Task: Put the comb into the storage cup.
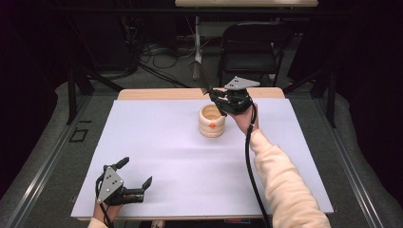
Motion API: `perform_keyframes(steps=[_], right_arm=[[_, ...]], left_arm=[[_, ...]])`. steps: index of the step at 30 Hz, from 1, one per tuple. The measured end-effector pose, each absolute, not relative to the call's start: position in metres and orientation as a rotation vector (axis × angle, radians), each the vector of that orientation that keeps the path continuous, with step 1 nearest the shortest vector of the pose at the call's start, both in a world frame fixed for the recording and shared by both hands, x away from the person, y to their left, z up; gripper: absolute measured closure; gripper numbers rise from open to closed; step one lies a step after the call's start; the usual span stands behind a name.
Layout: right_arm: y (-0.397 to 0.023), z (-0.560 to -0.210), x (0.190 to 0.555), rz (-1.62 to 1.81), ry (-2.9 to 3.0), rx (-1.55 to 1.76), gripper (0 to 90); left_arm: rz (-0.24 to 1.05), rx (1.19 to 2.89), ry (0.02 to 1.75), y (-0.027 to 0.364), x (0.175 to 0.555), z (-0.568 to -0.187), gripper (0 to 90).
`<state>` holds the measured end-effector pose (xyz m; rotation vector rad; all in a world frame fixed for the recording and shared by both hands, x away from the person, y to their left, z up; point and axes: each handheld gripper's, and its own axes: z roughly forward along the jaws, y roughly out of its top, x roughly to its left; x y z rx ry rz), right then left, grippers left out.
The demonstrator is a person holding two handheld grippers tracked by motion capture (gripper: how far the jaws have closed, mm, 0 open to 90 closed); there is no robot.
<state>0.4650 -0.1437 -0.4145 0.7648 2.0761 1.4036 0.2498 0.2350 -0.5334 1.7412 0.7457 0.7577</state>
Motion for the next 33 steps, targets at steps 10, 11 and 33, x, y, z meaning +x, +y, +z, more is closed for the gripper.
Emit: perform_keyframes(steps=[10,11,33], right_arm=[[-0.138,-0.416,0.470,1.420,2.069,0.773,72.2],[-0.138,-0.417,0.470,1.418,2.066,0.771,72.2],[-0.133,-0.422,0.478,1.427,2.025,0.774,72.2]], left_arm=[[0.758,1.741,0.746,0.235,0.250,-0.533,0.1],[0.759,1.740,0.746,0.235,0.250,-0.533,0.1],[0.759,1.739,0.747,0.235,0.250,-0.533,0.1]])
